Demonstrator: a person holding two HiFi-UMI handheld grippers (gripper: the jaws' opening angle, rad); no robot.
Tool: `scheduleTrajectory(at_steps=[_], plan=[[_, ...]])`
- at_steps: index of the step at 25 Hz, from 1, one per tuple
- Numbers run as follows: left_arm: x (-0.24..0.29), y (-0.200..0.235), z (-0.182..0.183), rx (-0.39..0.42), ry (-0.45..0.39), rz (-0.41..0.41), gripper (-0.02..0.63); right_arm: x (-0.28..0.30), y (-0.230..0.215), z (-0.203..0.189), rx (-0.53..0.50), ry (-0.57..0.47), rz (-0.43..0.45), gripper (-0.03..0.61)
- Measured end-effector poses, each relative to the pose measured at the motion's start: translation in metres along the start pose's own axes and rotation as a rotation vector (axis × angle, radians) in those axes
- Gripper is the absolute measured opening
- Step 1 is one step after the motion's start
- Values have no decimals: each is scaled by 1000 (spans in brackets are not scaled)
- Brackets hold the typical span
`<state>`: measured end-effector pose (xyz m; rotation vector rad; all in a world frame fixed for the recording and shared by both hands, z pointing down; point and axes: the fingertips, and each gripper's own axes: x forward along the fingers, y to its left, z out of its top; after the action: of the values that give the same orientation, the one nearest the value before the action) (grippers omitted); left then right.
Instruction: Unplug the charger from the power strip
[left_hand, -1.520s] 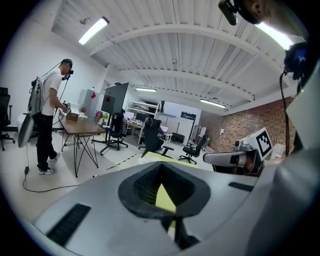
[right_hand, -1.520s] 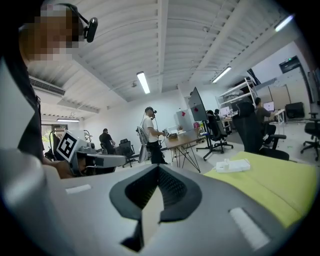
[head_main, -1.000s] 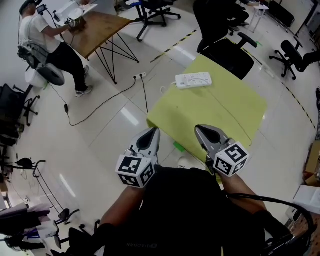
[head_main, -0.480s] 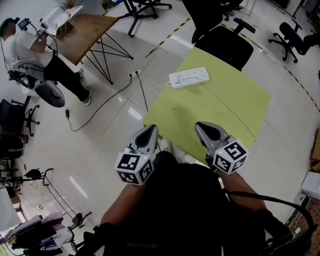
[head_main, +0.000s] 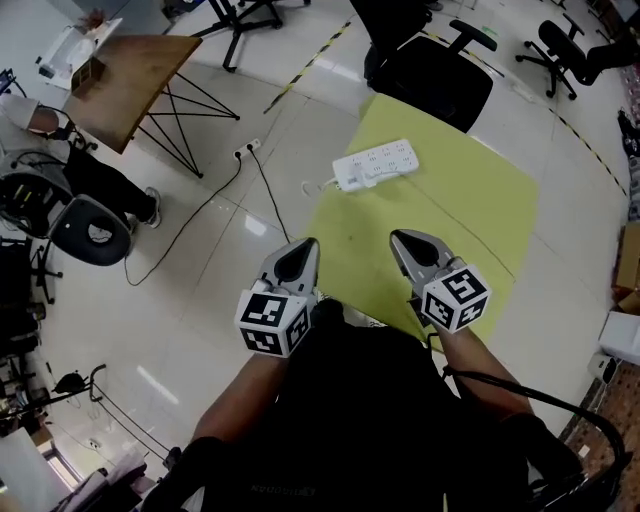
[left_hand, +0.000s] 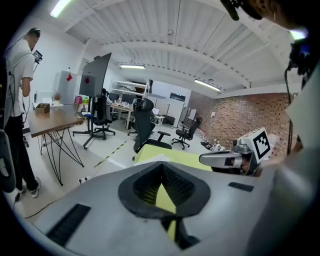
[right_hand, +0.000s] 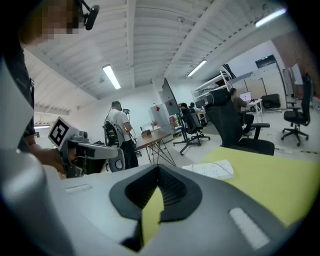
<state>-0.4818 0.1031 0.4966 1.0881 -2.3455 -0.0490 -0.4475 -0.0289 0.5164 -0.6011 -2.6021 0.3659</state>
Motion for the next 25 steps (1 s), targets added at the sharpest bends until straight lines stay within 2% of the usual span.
scheduleTrajectory(at_steps=[7, 18, 25], plan=[[52, 41, -7, 24, 69, -95, 3, 56, -37, -15, 20, 68, -133, 15], [109, 81, -25, 18, 169, -211, 5, 121, -98, -56, 91, 198, -302, 140], [131, 110, -36, 9, 204, -215, 4, 148, -122, -62, 103, 225, -375, 218]])
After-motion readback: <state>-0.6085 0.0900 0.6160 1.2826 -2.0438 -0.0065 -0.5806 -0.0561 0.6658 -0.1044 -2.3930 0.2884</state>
